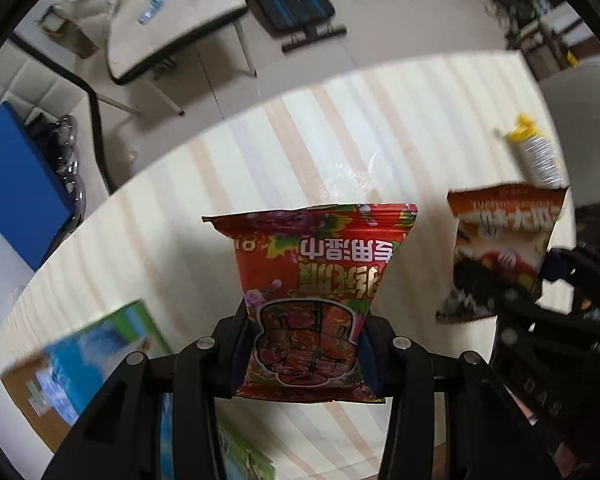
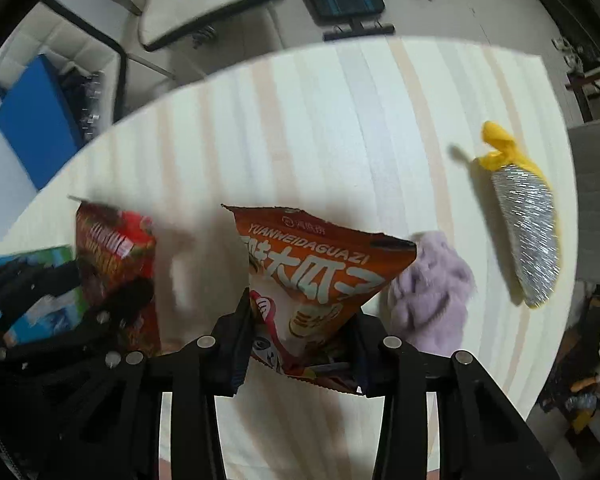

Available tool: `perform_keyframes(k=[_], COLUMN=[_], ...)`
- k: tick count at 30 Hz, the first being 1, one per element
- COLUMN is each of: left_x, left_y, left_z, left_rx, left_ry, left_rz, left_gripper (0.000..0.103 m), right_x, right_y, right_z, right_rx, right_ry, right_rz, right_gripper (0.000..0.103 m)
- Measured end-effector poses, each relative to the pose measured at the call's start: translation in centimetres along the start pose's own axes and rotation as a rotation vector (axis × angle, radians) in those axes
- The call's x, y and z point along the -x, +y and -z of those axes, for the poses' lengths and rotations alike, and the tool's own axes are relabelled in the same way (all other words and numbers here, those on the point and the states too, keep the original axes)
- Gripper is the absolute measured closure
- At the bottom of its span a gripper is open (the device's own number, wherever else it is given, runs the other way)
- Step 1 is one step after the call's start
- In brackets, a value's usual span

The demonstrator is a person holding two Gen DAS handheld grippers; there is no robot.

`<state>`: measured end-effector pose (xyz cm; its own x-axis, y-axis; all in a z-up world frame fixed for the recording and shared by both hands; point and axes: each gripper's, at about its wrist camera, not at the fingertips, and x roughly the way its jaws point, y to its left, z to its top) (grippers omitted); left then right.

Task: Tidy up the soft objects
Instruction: 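Grasp the red candy bag with left tool while right tool grasps orange seed bag, then lower both bags into the box in front of the others and release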

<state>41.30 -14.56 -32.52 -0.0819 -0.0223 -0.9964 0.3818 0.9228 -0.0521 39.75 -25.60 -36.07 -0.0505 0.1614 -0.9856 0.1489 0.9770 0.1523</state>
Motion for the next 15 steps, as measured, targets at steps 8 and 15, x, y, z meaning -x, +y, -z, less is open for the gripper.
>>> perform_keyframes(k=[8,15], left_x=[10.4,13.4], left_y=[5.4,13.3], left_z=[9.8,20.7], left_rx=[0.082,0.210], left_ry=[-0.242,-0.252], left_rz=[-0.016,-0.015], left_gripper=[0.062,0.062], right_x=[8.3,11.4], right_y=[4.9,15.0], right_z=[7.8,15.8], right_rx=[0.081,0.177], right_ry=[-0.134,-0.150], right_rz=[-0.140,-0.336], right_gripper=[0.060,0.060])
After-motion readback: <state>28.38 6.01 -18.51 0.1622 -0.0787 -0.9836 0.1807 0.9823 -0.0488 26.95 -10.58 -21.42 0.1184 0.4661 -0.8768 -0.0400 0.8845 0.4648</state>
